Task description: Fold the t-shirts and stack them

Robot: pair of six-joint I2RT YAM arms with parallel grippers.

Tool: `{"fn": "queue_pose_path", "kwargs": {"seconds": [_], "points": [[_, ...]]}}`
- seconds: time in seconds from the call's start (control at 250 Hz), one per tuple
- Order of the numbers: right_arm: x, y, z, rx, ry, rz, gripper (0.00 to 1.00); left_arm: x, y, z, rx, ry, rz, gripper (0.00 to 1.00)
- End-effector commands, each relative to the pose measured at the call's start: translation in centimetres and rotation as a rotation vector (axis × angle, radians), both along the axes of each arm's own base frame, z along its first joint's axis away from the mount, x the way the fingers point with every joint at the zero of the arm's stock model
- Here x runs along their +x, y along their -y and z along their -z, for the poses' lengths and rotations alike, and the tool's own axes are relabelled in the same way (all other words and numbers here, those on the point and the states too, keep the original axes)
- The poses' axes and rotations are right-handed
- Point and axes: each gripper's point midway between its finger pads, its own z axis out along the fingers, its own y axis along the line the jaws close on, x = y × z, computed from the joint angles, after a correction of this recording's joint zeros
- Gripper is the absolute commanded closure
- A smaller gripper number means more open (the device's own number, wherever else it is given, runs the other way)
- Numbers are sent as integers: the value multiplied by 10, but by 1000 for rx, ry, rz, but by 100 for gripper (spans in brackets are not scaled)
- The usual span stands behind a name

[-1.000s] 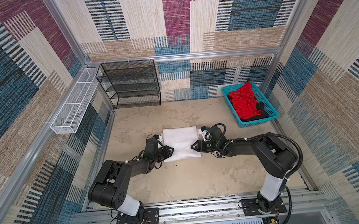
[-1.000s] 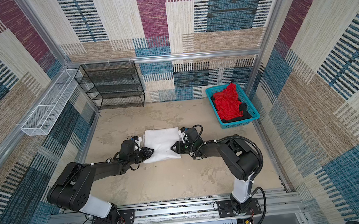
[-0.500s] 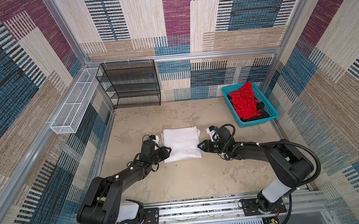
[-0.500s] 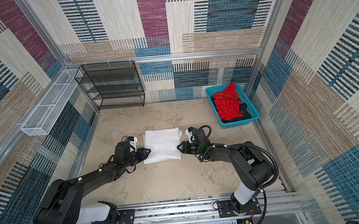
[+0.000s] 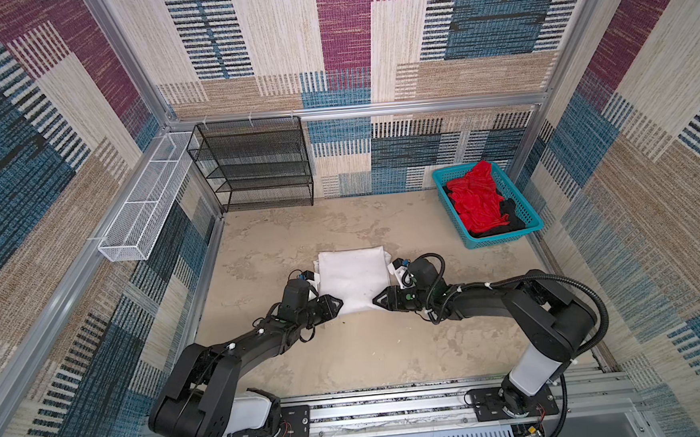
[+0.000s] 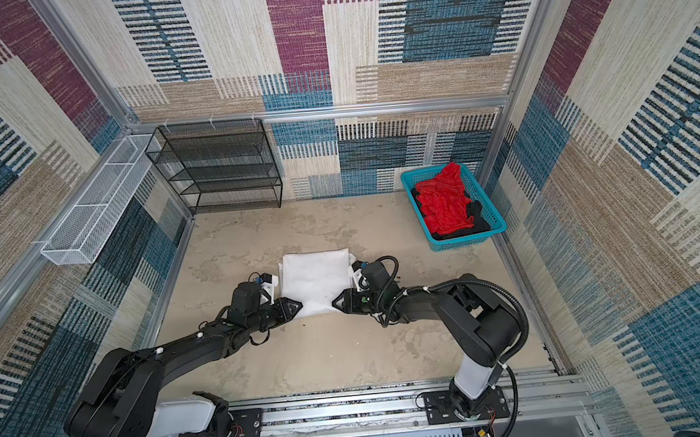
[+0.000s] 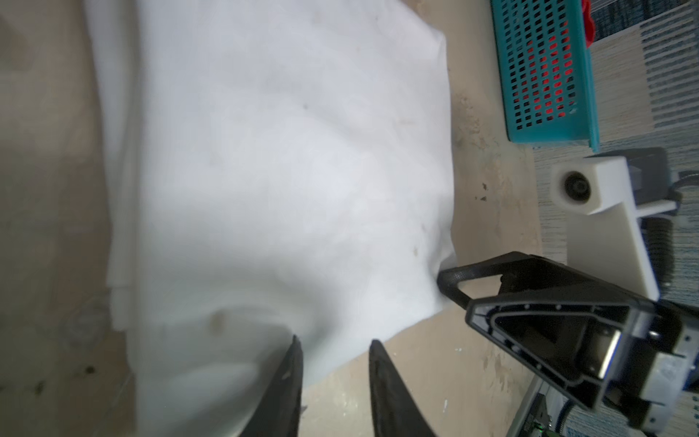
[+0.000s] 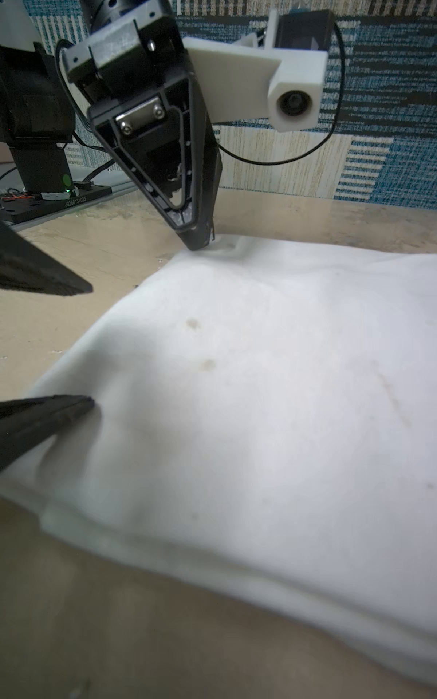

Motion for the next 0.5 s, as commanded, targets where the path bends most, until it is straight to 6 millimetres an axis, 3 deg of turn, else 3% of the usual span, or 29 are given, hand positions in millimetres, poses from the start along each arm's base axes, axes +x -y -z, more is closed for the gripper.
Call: {"fn": "queue_pose_path", "kwargs": {"seconds": [0.0,0.168,0.292,0.408,0.496], "points": [[-2,5,13,-17,-34,18,55,0,-6,10,18,11,-26,68],[-8,31,28,-61,-69,69,55,-14,-19,30,67,-36,-50,68],[-8,45,28,-116,-54,89,55,-23,-24,35,87,-58,-51,68],[2,42,6,-119,5,82,55,-25,-21,23,70,-42,-27,68],[10,22,-26,-61,71,44,55,-23,-18,8,53,-15,-17,68]]}}
